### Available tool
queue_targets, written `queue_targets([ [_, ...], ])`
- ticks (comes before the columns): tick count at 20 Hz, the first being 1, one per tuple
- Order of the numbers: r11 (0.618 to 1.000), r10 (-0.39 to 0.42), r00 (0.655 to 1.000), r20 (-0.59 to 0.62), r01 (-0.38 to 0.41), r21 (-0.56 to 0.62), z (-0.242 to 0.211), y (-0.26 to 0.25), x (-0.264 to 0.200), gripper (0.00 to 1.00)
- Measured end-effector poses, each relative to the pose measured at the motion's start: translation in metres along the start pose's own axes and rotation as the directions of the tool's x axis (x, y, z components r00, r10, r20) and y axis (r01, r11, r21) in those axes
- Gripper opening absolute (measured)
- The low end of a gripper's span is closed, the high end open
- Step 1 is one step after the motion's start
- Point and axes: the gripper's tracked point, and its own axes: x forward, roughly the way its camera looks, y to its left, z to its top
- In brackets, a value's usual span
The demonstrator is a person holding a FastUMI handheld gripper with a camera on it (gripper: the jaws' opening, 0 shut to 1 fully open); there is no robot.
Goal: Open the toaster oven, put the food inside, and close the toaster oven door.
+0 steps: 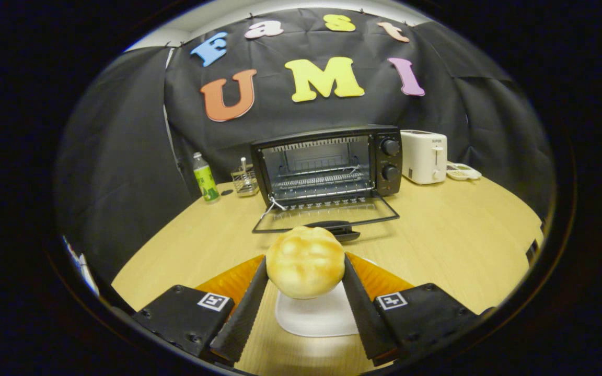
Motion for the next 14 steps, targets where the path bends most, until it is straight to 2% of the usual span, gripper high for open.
queue_targets([
  [4, 0.984, 0.062, 0.996, 0.067, -0.073, 0.161, 0.029, 0.006, 0.014, 0.87],
  [9, 0.93, 0.121, 0.986, 0.115, -0.153, 0.334, 0.058, 0.008, 0.044, 0.87],
  [11, 0.912, 0.127, 0.98, 0.15, -0.175, 0.371, 0.075, 0.006, 0.059, 0.87],
  [14, 0.91, 0.137, 0.978, 0.158, -0.187, 0.371, 0.091, 0.003, 0.087, 0.87],
])
